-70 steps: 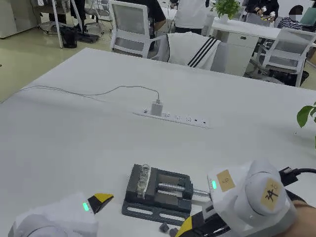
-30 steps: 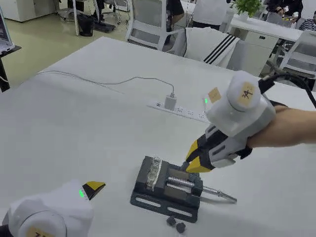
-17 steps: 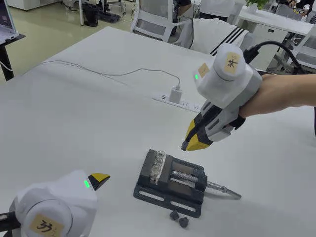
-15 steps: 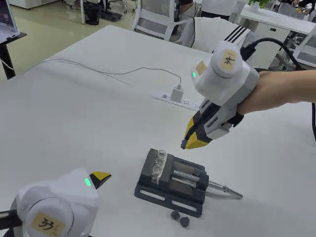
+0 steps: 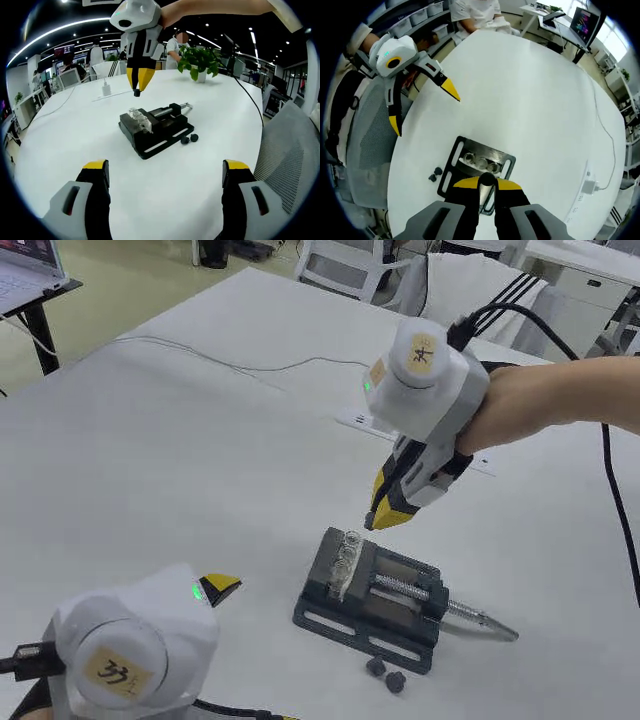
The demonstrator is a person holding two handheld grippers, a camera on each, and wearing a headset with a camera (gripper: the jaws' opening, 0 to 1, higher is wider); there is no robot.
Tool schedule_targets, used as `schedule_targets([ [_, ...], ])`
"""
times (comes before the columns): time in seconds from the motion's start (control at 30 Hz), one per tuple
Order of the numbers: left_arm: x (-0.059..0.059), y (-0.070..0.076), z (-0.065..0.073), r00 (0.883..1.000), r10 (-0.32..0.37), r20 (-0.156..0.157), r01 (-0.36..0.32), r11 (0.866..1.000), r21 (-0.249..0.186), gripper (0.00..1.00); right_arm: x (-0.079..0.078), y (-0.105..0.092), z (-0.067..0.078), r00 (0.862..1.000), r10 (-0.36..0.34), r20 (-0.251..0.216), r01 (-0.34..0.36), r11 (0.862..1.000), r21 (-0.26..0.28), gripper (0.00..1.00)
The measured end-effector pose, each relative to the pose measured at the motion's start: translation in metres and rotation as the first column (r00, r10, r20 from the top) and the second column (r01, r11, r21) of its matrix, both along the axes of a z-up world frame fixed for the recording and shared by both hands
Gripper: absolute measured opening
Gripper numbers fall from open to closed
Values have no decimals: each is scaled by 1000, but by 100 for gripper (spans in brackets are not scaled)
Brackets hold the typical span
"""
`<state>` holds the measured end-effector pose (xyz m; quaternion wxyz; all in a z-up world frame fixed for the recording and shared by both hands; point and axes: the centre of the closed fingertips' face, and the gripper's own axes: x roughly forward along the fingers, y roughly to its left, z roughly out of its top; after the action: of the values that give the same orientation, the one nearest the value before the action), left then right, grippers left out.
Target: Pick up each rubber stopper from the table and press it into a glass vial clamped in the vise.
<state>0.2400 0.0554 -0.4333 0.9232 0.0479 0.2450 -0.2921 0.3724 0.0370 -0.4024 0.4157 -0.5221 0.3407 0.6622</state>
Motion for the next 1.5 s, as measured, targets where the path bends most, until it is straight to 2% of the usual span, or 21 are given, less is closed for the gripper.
schedule_targets([
  [0.4, 1, 1, -3, 1000, 0, -13, 0, 1000, 0, 91, -3, 0, -19, 1000, 15, 4, -15, 999, -44, 5],
  [0.53, 1, 1, -4, 1000, 0, -17, 0, 1000, -2, 91, 0, 4, -24, 1000, 6, -7, -7, 999, -40, 5],
  [0.9, 0, 6, -6, 1000, 8, -25, -8, 1000, -6, 90, 5, 8, -30, 1000, 19, 0, -19, 998, -64, 5],
  [1.17, -1, 6, -9, 999, 8, -32, -8, 1000, -9, 89, 5, 7, -29, 1000, 10, 1, -10, 997, -76, 5],
  [1.33, 0, 6, -9, 1000, 7, -30, -7, 1000, -12, 89, 5, 8, -30, 1000, -23, 9, 23, 995, -95, 5],
  [1.5, 1, 5, -9, 1000, 4, -30, -5, 1000, -13, 89, 6, 8, -30, 993, -118, -2, 117, 988, -102, 5],
])
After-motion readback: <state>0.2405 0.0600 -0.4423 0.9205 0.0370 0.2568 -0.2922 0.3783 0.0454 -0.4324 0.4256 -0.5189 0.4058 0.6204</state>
